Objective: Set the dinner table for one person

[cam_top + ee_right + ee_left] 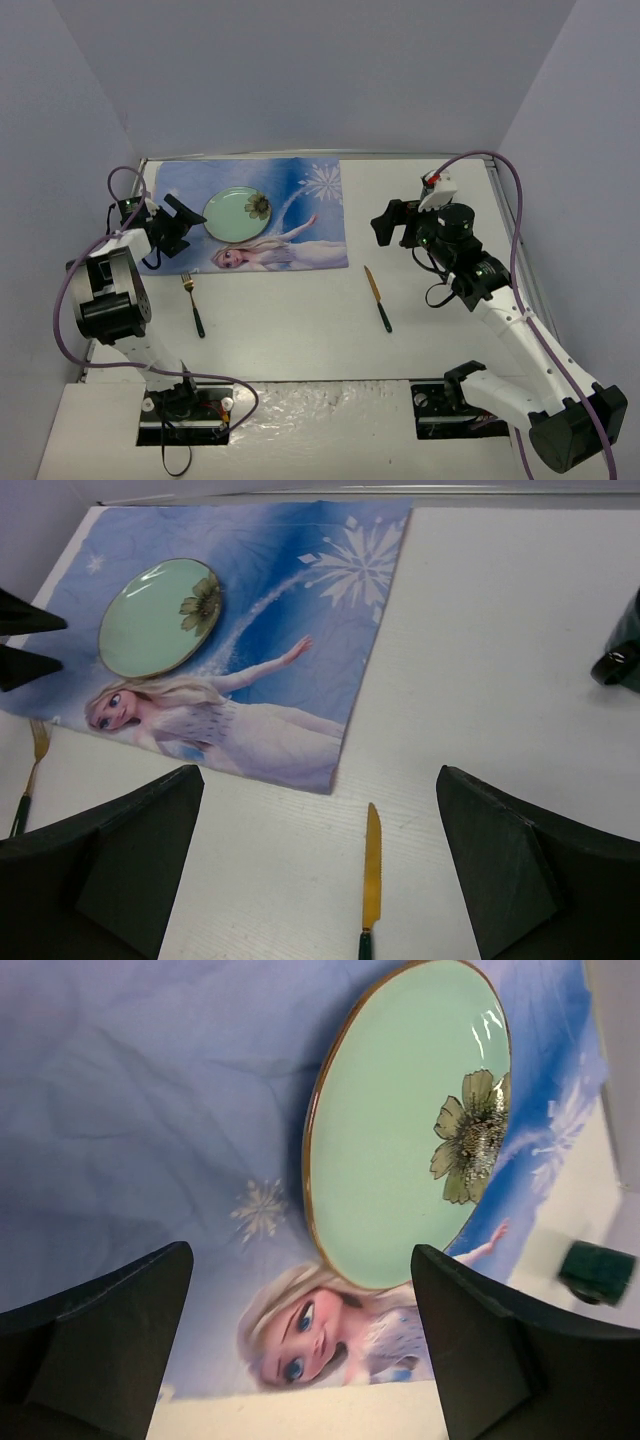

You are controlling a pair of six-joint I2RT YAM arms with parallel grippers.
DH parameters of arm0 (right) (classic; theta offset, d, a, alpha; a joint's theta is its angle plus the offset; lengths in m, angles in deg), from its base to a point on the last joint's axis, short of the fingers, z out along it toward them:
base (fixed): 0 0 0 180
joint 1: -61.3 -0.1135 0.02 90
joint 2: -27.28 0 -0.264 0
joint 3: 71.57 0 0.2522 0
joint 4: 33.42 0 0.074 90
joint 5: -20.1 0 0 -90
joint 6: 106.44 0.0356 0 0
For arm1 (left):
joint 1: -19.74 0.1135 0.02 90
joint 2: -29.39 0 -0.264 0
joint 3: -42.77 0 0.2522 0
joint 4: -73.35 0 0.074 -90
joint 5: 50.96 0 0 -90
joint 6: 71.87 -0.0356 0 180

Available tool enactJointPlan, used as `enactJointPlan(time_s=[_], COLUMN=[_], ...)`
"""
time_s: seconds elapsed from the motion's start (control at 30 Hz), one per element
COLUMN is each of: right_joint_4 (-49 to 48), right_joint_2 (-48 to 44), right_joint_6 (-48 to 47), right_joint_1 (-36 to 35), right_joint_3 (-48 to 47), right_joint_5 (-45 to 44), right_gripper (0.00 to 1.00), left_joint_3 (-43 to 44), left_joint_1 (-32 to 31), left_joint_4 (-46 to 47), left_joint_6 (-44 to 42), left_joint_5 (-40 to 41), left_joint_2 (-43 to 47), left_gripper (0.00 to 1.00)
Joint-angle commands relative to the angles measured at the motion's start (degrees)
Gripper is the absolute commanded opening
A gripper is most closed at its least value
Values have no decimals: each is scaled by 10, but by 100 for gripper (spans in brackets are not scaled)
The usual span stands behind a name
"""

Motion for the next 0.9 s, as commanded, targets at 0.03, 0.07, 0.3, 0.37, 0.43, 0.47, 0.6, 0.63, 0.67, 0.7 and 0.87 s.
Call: enactJointPlan(time_s=[0.03,0.07,0.3,0.37,0.43,0.47,0.6,0.63,0.67,0.7,0.87], right_joint_4=[14,29,91,91,91,90,78,74,71,66,13], right_joint_2=[18,31,177,232,285,305,389,415,433,449,507], right_joint_6=[23,33,123,128,132,135,145,147,149,150,144], right_joint_1=[4,4,28,38,55,62,96,108,116,122,136], right_joint_3=[-35,-44,-118,-145,-170,-185,-235,-244,-254,-264,-296], right_joint_5=[-123,-150,-299,-318,-322,-324,-335,-328,-323,-323,-315], right_gripper=[100,100,100,100,100,100,98,98,97,96,91], left_joint_3=[83,90,50,31,23,19,-8,-13,-17,-21,-37], left_joint_1=[7,7,-19,-44,-72,-92,-132,-139,-144,-148,-168], left_joint_4=[-282,-305,-370,-367,-364,-364,-355,-351,-346,-343,-334], left_joint_6=[-164,-181,-200,-200,-203,-208,-218,-217,-216,-214,-222], left_joint_5=[165,187,253,265,272,281,300,298,295,293,308], left_joint_2=[119,138,275,306,321,326,344,348,351,352,357], left_gripper=[92,94,97,97,97,97,97,97,97,97,97])
